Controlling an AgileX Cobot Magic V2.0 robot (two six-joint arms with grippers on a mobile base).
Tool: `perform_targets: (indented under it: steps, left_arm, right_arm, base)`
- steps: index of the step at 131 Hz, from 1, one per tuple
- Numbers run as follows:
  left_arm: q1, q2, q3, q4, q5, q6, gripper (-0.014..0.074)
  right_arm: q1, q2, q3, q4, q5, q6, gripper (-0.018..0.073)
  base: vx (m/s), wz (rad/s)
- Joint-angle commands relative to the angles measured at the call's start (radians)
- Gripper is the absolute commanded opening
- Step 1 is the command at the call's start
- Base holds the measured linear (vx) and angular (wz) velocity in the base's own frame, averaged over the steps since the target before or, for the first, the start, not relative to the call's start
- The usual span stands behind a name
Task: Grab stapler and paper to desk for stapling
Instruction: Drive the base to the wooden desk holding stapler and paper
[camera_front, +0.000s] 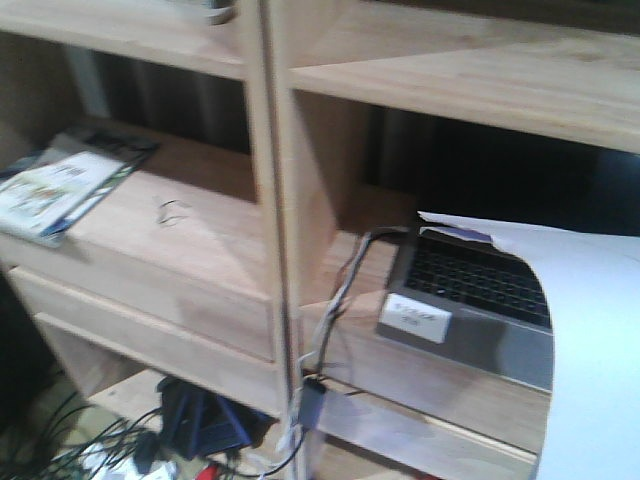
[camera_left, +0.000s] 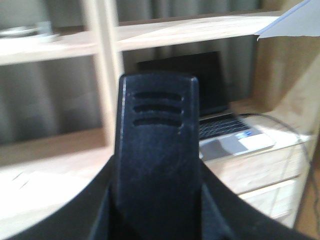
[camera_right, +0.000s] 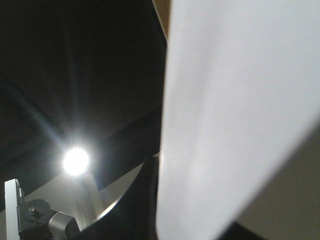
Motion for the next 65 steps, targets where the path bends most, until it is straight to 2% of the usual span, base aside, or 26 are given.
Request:
perform_targets:
  steps: [1,65]
  left_arm:
    - [-0.001,0.019,-0.025,-0.013,-0.115,0.000,-0.0006]
    - [-0.001,0.019,-0.025,-0.013,-0.115,0.000,-0.0006]
  right_arm:
    - [-0.007,0.014,-0.024,0.013,-0.034,-0.007,-0.0006]
    - [-0.007,0.014,-0.024,0.013,-0.034,-0.007,-0.0006]
  base:
    - [-0.12,0.41]
    - [-0.13,0.41]
